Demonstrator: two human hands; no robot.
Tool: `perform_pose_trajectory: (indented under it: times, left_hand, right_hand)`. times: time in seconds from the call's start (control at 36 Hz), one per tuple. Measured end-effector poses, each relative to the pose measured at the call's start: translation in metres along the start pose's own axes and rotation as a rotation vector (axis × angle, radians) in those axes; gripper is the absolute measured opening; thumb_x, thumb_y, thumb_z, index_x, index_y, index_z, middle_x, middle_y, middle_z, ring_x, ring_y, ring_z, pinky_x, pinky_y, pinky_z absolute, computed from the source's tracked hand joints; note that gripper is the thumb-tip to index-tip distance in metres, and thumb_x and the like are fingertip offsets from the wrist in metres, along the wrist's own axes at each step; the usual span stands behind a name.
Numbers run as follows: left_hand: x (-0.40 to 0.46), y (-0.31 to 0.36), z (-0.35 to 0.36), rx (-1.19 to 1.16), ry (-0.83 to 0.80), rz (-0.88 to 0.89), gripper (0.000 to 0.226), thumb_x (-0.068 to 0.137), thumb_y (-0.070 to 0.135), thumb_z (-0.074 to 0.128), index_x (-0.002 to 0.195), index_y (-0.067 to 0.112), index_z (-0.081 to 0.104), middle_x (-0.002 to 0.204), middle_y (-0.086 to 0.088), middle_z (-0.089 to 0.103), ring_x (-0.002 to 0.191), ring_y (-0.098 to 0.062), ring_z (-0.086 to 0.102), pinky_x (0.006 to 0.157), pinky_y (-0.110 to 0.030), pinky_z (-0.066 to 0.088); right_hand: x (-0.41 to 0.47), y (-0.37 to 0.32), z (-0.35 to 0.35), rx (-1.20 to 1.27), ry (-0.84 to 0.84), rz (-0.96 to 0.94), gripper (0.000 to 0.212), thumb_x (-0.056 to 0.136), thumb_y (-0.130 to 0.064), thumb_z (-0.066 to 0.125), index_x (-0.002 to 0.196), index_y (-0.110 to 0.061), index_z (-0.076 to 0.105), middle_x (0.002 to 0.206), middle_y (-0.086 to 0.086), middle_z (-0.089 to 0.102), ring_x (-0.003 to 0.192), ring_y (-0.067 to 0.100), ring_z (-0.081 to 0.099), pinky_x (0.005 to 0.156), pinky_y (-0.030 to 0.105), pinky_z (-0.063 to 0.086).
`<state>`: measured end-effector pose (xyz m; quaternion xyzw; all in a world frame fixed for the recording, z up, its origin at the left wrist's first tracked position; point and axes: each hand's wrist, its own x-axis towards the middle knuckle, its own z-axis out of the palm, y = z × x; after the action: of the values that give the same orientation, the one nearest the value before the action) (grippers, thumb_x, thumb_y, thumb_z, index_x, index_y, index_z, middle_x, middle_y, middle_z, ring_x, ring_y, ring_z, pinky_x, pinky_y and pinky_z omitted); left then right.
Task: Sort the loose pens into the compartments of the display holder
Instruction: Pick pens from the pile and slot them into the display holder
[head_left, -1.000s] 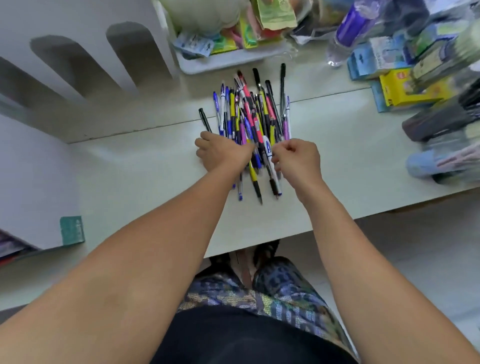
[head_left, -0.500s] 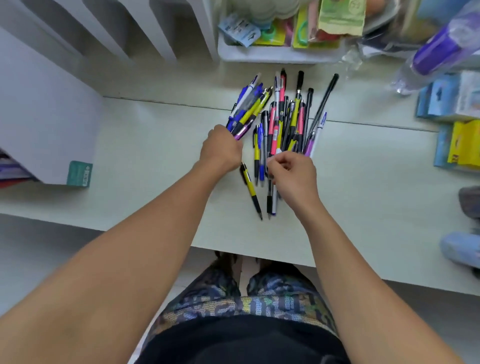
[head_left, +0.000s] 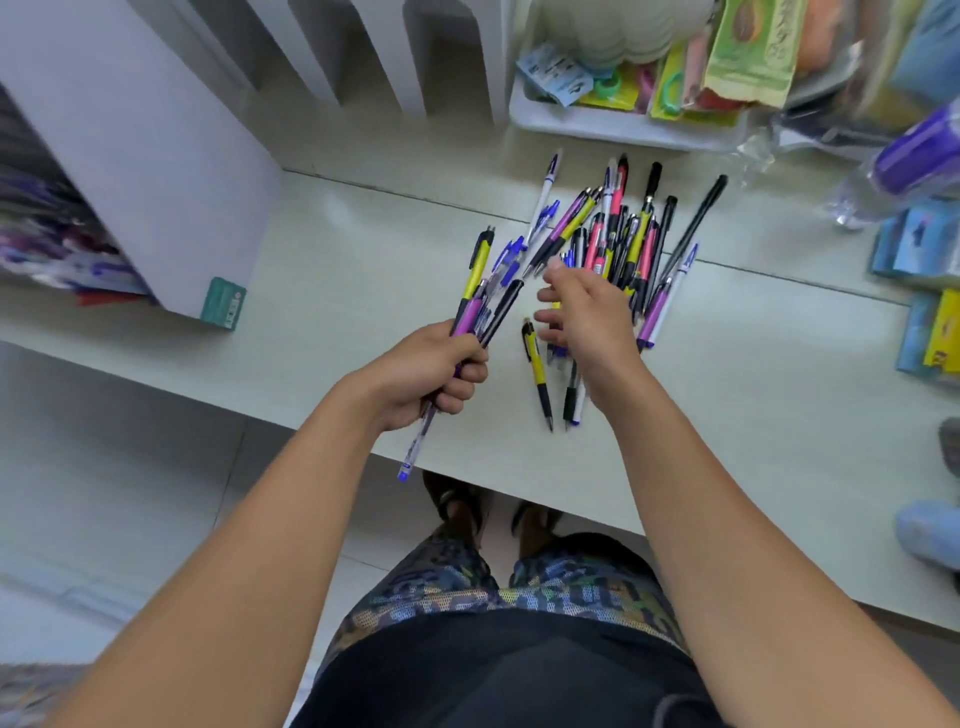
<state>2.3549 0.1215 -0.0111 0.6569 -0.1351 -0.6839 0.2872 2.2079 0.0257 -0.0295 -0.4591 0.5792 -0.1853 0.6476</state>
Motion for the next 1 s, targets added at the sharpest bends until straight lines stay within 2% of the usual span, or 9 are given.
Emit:
perform_pose_trajectory:
  times: [0.11, 0.19, 0.31, 0.47, 0.58, 0.72, 0.81, 0.89, 1.0]
  left_hand:
    - [-0.019, -0.005, -0.004, -0.055, -0.146, -0.053, 0.023, 0.099, 0.002, 0.04, 0.084, 0.019, 0.034, 0.064, 0.001, 0.035, 0.048, -0.008, 0.02, 0.04, -0.018, 0.016]
    - [-0.031, -0.009, -0.007, -0.036, -0.249, -0.072, 0.013, 0.101, 0.003, 0.041, 0.096, 0.015, 0.043, 0.065, -0.001, 0.036, 0.047, -0.008, 0.022, 0.041, -0.018, 0.014]
    - [-0.043, -0.017, -0.01, -0.104, -0.271, -0.018, 0.01, 0.105, 0.016, 0.051, 0.112, 0.01, 0.05, 0.07, -0.002, 0.044, 0.044, -0.006, 0.028, 0.041, -0.019, 0.015]
    - [-0.061, -0.029, -0.027, -0.179, -0.133, 0.088, 0.011, 0.102, 0.016, 0.057, 0.11, 0.009, 0.054, 0.069, 0.0, 0.05, 0.047, -0.009, 0.038, 0.037, -0.016, 0.028]
    - [-0.076, -0.036, -0.044, -0.177, -0.11, 0.11, 0.008, 0.103, 0.016, 0.055, 0.107, 0.009, 0.057, 0.067, -0.001, 0.049, 0.049, -0.011, 0.042, 0.042, -0.018, 0.034]
    - [-0.091, -0.044, -0.057, -0.264, -0.113, 0.151, 0.007, 0.105, 0.019, 0.052, 0.103, 0.013, 0.056, 0.068, -0.001, 0.048, 0.052, -0.011, 0.041, 0.045, -0.019, 0.033]
    - [-0.095, -0.052, -0.059, -0.445, -0.023, 0.23, 0.007, 0.104, 0.021, 0.054, 0.104, 0.014, 0.053, 0.065, 0.001, 0.049, 0.05, -0.009, 0.042, 0.044, -0.018, 0.035]
    - [-0.1, -0.056, -0.063, -0.809, 0.146, 0.348, 0.009, 0.103, 0.024, 0.056, 0.1, 0.017, 0.05, 0.065, 0.003, 0.049, 0.05, -0.009, 0.044, 0.045, -0.019, 0.041]
    - [-0.109, -0.054, -0.078, -1.185, 0.299, 0.472, 0.017, 0.105, 0.026, 0.053, 0.09, 0.017, 0.052, 0.065, 0.003, 0.05, 0.051, -0.008, 0.048, 0.049, -0.021, 0.046]
  right_hand:
    - [0.003, -0.016, 0.016, 0.147, -0.113, -0.006, 0.047, 0.103, -0.05, 0.053, 0.145, -0.03, 0.046, 0.134, -0.008, 0.05, 0.114, 0.018, 0.061, 0.085, 0.037, 0.056]
    - [0.003, -0.021, 0.03, 0.232, -0.178, -0.04, 0.029, 0.103, -0.028, 0.06, 0.127, -0.013, 0.062, 0.12, 0.007, 0.064, 0.097, 0.024, 0.072, 0.084, 0.044, 0.06]
    - [-0.003, -0.023, 0.044, 0.212, -0.203, -0.128, 0.017, 0.102, -0.01, 0.058, 0.104, 0.002, 0.071, 0.089, 0.016, 0.071, 0.077, 0.026, 0.072, 0.074, 0.034, 0.06]
    - [-0.019, -0.024, 0.068, -0.03, -0.318, -0.215, 0.026, 0.105, -0.02, 0.055, 0.104, -0.003, 0.074, 0.097, 0.01, 0.077, 0.083, 0.024, 0.074, 0.069, 0.027, 0.056]
    - [-0.03, -0.027, 0.091, -0.182, -0.42, -0.237, 0.029, 0.105, -0.026, 0.056, 0.096, -0.009, 0.078, 0.096, 0.007, 0.078, 0.087, 0.028, 0.072, 0.082, 0.04, 0.056]
    - [-0.048, -0.028, 0.117, -0.251, -0.521, -0.258, 0.036, 0.105, -0.034, 0.052, 0.099, -0.01, 0.078, 0.11, 0.003, 0.076, 0.088, 0.034, 0.068, 0.078, 0.047, 0.05]
    - [-0.06, -0.027, 0.129, -0.089, -0.355, -0.301, 0.045, 0.101, -0.048, 0.045, 0.124, -0.019, 0.07, 0.123, -0.002, 0.071, 0.109, 0.021, 0.068, 0.089, 0.037, 0.056]
    - [-0.084, -0.021, 0.138, 0.227, -0.149, -0.264, 0.053, 0.096, -0.052, 0.04, 0.125, -0.017, 0.067, 0.121, 0.001, 0.07, 0.111, 0.018, 0.067, 0.09, 0.036, 0.058]
    - [-0.131, -0.002, 0.154, 0.345, -0.2, -0.282, 0.059, 0.093, -0.057, 0.038, 0.129, -0.018, 0.063, 0.13, 0.002, 0.067, 0.12, 0.016, 0.064, 0.101, 0.04, 0.053]
